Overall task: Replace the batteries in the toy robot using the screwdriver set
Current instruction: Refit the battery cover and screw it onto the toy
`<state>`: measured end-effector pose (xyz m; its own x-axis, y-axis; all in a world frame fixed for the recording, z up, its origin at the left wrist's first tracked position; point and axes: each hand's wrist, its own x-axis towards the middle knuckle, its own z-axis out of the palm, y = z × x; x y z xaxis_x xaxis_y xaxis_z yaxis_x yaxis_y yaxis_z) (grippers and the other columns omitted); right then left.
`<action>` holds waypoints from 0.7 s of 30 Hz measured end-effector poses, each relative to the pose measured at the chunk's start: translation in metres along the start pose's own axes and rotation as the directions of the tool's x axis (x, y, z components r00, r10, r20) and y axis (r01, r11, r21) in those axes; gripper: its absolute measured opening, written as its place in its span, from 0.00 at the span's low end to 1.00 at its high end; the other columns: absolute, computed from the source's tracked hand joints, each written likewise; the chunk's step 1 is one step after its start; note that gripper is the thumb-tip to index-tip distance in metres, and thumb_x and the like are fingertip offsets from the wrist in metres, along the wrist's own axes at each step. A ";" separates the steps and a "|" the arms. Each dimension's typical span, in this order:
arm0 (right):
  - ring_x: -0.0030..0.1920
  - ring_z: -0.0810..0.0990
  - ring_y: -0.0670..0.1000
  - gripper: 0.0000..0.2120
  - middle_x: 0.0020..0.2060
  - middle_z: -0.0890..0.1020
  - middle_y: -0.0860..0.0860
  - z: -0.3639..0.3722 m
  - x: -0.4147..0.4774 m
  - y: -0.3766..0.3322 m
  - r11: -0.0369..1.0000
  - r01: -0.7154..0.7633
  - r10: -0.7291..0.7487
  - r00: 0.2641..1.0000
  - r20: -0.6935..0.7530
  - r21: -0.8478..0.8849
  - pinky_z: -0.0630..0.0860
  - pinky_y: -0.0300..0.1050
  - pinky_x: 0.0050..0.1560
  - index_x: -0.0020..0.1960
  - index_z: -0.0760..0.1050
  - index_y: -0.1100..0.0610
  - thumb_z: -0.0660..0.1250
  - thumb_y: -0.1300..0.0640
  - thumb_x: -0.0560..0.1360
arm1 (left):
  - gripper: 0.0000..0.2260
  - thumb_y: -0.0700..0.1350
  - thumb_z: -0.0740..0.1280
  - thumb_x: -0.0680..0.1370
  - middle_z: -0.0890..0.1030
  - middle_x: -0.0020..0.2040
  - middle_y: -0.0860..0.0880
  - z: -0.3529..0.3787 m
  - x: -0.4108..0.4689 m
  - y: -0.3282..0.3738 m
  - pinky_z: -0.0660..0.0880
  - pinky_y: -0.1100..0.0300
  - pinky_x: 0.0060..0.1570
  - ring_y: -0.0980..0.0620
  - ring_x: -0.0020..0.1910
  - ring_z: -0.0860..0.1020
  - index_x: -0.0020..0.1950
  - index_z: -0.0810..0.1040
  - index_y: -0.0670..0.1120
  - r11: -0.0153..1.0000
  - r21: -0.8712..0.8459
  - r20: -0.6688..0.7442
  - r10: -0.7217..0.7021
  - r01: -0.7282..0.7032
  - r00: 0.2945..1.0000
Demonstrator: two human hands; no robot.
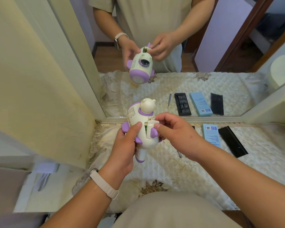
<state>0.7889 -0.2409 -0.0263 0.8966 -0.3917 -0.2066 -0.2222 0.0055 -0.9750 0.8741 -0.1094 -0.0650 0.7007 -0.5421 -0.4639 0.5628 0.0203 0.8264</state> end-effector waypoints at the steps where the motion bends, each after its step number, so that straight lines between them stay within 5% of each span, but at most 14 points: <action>1: 0.39 0.78 0.49 0.06 0.42 0.79 0.56 -0.001 0.000 0.000 1.000 -0.008 0.008 1.000 0.001 0.011 0.80 0.47 0.44 0.53 0.78 0.58 0.64 0.63 0.79 | 0.07 0.46 0.65 0.81 0.86 0.45 0.44 0.000 0.000 0.001 0.77 0.65 0.31 0.47 0.42 0.85 0.55 0.79 0.44 1.000 0.000 -0.004 0.008 -0.008 1.000; 7: 0.36 0.75 0.51 0.07 0.38 0.73 0.55 -0.006 0.000 0.002 0.996 -0.021 0.023 0.999 -0.025 0.087 0.77 0.39 0.37 0.54 0.76 0.62 0.67 0.67 0.76 | 0.26 0.52 0.73 0.71 0.83 0.58 0.36 0.002 0.001 -0.001 0.80 0.48 0.51 0.35 0.57 0.82 0.65 0.76 0.41 0.996 0.008 -0.041 0.084 -0.084 0.996; 11: 0.38 0.75 0.48 0.10 0.41 0.74 0.50 -0.009 -0.001 0.006 0.995 -0.056 0.061 0.996 -0.066 0.081 0.74 0.40 0.41 0.53 0.76 0.55 0.70 0.63 0.74 | 0.24 0.54 0.73 0.69 0.84 0.56 0.39 0.003 -0.001 -0.001 0.79 0.55 0.45 0.42 0.53 0.83 0.61 0.77 0.44 0.994 0.028 0.017 0.106 -0.106 0.994; 17: 0.58 0.78 0.45 0.25 0.61 0.74 0.45 -0.011 -0.007 0.011 0.984 -0.148 0.158 0.984 -0.087 0.103 0.75 0.45 0.58 0.65 0.70 0.44 0.74 0.52 0.72 | 0.23 0.53 0.75 0.66 0.85 0.54 0.48 0.006 -0.004 0.002 0.78 0.61 0.40 0.50 0.50 0.83 0.60 0.77 0.52 0.995 0.025 0.087 0.099 -0.101 0.991; 21: 0.50 0.83 0.49 0.24 0.60 0.79 0.54 -0.008 -0.011 0.012 0.926 -0.169 0.173 0.985 0.018 0.338 0.80 0.47 0.49 0.67 0.70 0.46 0.72 0.55 0.73 | 0.25 0.55 0.75 0.64 0.86 0.51 0.49 0.009 -0.005 0.003 0.77 0.60 0.34 0.51 0.46 0.84 0.60 0.78 0.52 0.989 -0.007 0.151 0.144 -0.145 0.978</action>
<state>0.7732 -0.2436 -0.0347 0.8513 -0.3682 -0.3737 -0.2278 0.3823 -0.8955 0.8685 -0.1136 -0.0571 0.7000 -0.6543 -0.2862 0.4587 0.1047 0.8824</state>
